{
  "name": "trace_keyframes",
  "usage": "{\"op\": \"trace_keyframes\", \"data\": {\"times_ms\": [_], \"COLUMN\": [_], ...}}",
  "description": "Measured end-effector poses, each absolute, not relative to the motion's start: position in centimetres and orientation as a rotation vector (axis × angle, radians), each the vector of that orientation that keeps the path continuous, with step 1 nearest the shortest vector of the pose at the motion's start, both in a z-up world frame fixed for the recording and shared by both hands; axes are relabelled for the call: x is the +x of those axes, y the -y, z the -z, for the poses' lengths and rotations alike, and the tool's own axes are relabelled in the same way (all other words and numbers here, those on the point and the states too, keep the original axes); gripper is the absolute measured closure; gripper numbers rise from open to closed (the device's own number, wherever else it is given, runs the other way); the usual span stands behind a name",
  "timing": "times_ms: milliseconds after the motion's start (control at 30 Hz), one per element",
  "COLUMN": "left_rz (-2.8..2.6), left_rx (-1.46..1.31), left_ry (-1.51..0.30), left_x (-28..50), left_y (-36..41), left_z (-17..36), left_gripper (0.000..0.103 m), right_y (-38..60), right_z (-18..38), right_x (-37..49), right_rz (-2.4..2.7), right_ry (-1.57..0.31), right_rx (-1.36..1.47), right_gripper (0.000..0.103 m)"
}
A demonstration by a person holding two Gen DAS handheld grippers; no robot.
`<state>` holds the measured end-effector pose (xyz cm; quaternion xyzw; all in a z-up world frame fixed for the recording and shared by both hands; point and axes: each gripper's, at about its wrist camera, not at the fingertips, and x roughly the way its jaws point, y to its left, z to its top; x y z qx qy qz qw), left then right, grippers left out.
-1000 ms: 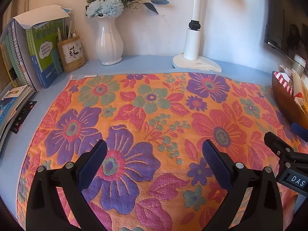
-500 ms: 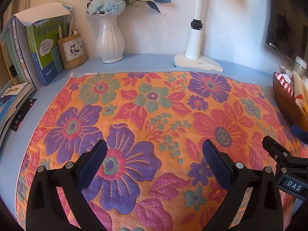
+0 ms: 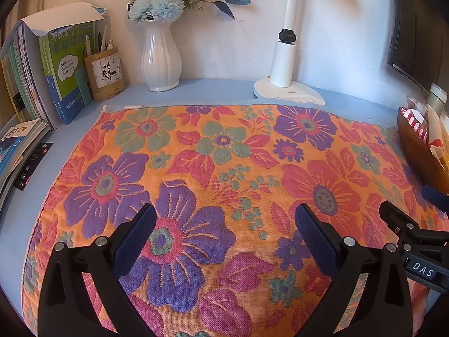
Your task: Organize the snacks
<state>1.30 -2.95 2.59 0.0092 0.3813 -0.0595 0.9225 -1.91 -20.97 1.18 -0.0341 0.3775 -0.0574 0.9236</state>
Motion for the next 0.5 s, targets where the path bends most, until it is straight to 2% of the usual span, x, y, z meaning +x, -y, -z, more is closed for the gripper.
{"op": "trace_keyframes", "data": {"times_ms": [500], "left_rz": [0.13], "left_rx": [0.015], "left_ry": [-0.78], "left_x": [1.28], "left_y": [2.88], "left_z": [-2.57], "left_gripper": [0.005], "right_y": [20.97], "right_z": [-1.18], "right_x": [-1.92], "right_rz": [0.119], "right_ry": [-0.775], "right_rx": [-0.069], "right_gripper": [0.003]}}
